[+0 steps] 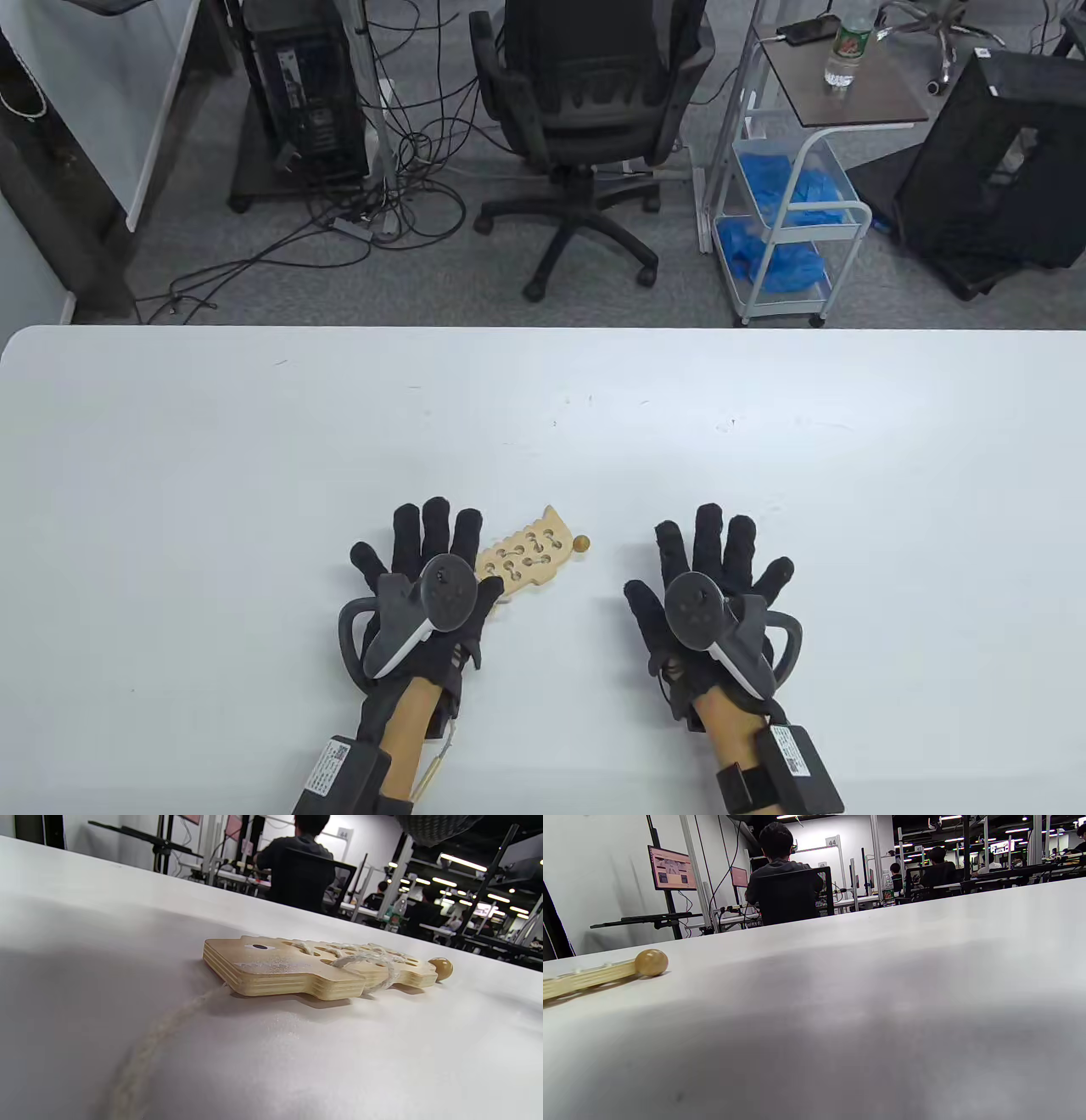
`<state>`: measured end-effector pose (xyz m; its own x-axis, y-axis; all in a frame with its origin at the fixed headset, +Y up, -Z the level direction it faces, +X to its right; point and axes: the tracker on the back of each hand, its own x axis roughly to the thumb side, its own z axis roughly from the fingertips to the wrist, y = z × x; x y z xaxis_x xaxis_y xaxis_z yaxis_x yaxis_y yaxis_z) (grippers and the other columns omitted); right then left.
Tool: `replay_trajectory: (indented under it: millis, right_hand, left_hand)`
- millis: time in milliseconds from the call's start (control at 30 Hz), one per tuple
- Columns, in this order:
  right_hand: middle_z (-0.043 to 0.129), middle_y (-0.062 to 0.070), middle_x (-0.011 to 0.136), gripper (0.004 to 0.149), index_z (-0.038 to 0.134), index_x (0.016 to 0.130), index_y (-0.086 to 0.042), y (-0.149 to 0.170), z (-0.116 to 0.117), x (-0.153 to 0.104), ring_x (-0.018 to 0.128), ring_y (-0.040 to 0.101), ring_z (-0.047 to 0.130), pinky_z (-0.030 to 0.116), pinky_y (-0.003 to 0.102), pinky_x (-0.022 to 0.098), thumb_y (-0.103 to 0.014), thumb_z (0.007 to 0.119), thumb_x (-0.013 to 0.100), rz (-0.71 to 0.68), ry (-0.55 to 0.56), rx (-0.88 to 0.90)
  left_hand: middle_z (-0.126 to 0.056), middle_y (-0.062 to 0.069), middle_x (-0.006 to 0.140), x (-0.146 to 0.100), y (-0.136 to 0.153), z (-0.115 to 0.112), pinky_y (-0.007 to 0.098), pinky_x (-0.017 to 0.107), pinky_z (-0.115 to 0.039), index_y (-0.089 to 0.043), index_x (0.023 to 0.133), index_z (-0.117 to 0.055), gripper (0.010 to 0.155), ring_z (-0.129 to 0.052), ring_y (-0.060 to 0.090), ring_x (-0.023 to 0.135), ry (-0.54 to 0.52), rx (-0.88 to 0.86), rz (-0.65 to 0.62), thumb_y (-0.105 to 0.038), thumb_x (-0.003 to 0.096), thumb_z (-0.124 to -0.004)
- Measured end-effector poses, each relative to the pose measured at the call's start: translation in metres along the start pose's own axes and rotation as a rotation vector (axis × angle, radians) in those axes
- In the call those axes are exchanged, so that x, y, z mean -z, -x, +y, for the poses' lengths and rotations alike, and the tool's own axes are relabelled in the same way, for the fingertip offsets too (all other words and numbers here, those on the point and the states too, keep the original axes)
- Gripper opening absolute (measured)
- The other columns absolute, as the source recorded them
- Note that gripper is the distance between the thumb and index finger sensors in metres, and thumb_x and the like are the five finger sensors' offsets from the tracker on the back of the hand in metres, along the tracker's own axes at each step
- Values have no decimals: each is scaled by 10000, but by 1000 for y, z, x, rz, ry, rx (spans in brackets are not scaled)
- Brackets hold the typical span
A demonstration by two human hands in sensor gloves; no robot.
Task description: Remove rope from all holes on crocodile lacing toy
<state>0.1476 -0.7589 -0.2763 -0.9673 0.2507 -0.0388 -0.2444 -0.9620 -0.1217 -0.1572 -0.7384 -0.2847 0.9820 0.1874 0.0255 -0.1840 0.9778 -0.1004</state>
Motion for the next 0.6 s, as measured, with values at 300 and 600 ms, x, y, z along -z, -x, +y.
replay_trajectory:
  millis: [300,600]
  right_hand:
    - [134,66,1159,729,412,1015,-335,-2,0,-1,1039,423,55,39,795,595,-648,642,399,-13,-3,11]
    - [152,82,1161,731,404,1017,-341,-8,-11,-2,1038,435,80,51,804,588,-619,693,406,-46,9,121]
  left_hand:
    - [-156,20,1262,-2,3,4,759,686,-70,-376,1164,-224,809,-83,332,1161,-12,-21,7,-622,490,-599]
    - [-157,25,1261,-3,8,8,759,684,-69,-376,1165,-229,808,-81,332,1160,-25,-42,13,-622,490,-599]
